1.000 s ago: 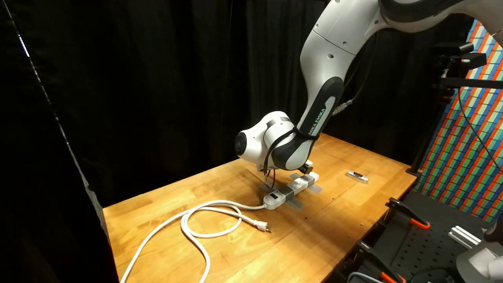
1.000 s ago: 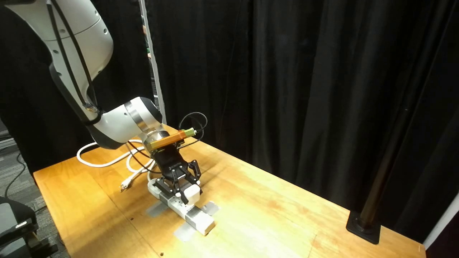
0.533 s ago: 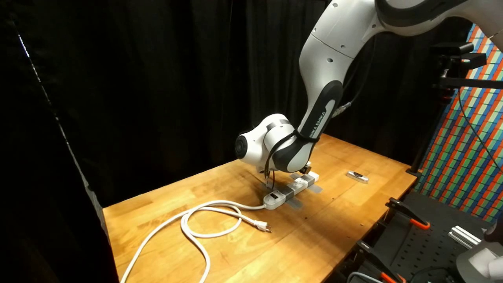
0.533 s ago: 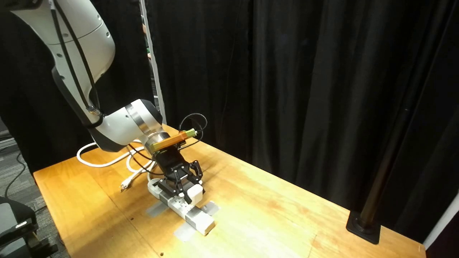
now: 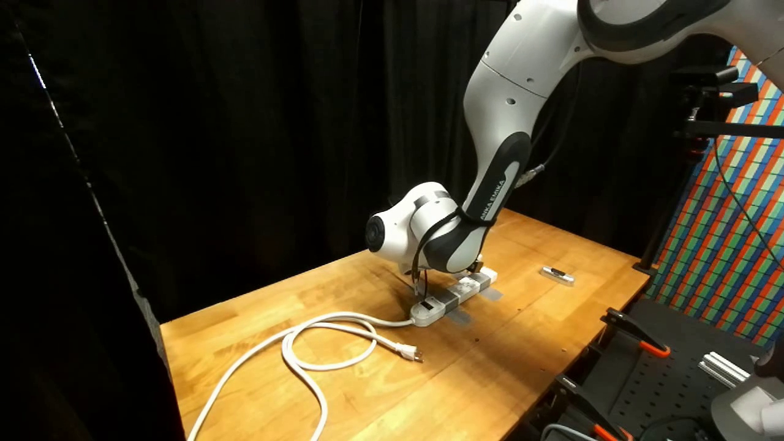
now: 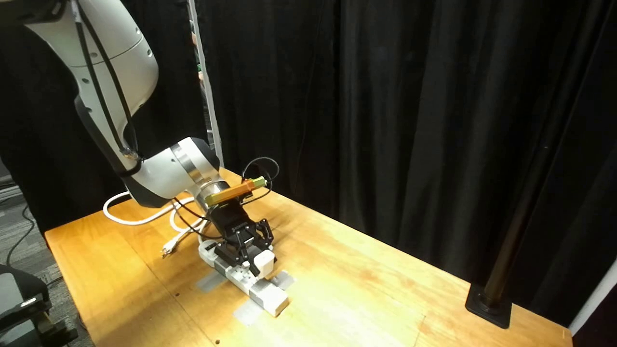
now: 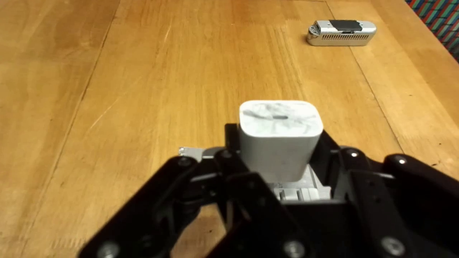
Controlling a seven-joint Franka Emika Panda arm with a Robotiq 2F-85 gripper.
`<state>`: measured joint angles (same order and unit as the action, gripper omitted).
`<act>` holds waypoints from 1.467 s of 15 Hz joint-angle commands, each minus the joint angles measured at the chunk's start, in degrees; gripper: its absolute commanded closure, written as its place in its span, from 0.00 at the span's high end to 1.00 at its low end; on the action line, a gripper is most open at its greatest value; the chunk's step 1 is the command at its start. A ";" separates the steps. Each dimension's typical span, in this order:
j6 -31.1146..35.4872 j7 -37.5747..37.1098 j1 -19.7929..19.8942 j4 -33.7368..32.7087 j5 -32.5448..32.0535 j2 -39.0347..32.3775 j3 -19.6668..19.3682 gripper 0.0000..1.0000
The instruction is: Plug the charger head into the extension cord
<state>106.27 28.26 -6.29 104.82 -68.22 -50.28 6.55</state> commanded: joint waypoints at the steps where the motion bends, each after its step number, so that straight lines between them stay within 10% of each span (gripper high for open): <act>1: -0.01 3.29 0.49 -1.66 -0.27 -1.04 0.34 0.23; 22: 1.63 -3.24 -0.09 2.64 -1.86 -0.20 0.47 0.23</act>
<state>106.29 28.39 -6.46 104.95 -69.10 -51.14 6.63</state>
